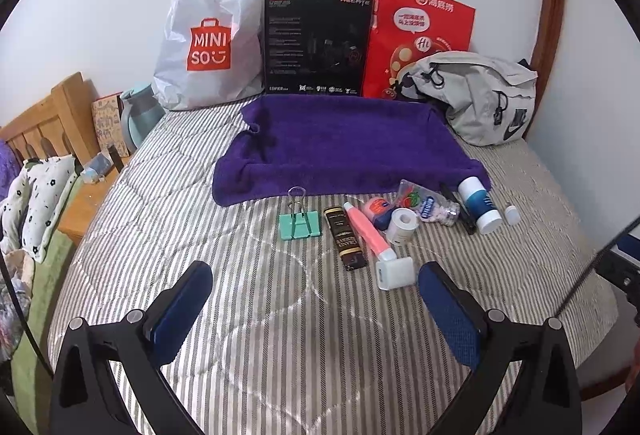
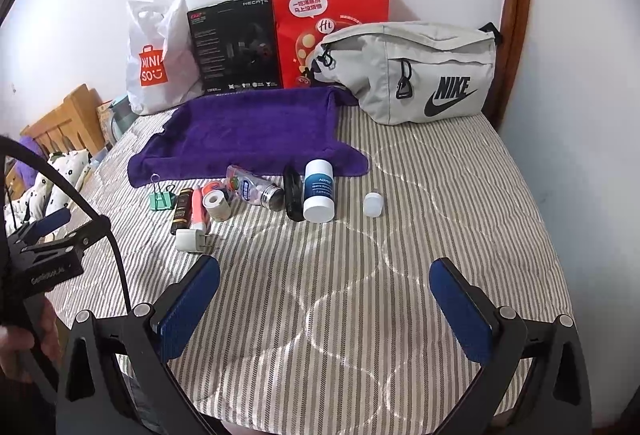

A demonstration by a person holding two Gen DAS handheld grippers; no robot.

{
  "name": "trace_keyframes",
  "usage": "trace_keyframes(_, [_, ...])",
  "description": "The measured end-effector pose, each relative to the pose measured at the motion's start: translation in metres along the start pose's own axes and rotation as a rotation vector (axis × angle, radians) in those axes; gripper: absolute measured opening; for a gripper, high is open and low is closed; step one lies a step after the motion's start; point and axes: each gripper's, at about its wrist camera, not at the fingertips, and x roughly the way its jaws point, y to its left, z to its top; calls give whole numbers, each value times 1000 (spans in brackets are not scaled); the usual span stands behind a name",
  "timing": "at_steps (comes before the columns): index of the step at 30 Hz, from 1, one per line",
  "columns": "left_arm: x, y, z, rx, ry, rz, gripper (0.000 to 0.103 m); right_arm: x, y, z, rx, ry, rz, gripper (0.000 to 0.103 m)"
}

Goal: Organize rigid objects
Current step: 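Grasp the green binder clip with the left tool while the right tool grasps the small white cap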

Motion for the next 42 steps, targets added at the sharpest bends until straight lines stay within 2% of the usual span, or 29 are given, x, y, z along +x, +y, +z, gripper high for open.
trace_keyframes(8, [55, 17, 9, -31, 60, 45, 103, 23, -6, 2, -8, 36, 7, 103])
trace_keyframes(17, [121, 27, 18, -94, 124, 43, 101, 62, -23, -1, 8, 109, -8, 103])
trace_keyframes(19, [132, 27, 18, -106, 141, 43, 97, 71, -28, 0, 13, 122, -10, 103])
trace_keyframes(22, [144, 28, 18, -110, 153, 49, 92, 83, -35, 3, 24, 138, -15, 103])
trace_keyframes(29, [153, 26, 19, -75, 135, 98, 88, 107, -49, 11, 65, 154, 12, 103])
trace_keyframes(32, [153, 22, 21, -41, 125, 90, 75, 114, -54, 16, 77, 150, 15, 101])
trace_keyframes(34, [149, 19, 21, -22, 121, 75, 51, 118, -59, 20, 86, 144, 6, 101])
trace_keyframes(36, [146, 18, 21, -12, 121, 69, 40, 122, -65, 24, 96, 136, -2, 101])
trace_keyframes(39, [145, 15, 20, 0, 115, 70, 39, 134, -76, 29, 125, 134, -4, 99])
trace_keyframes(42, [146, 14, 21, -1, 113, 70, 39, 152, -84, 33, 149, 149, 9, 90])
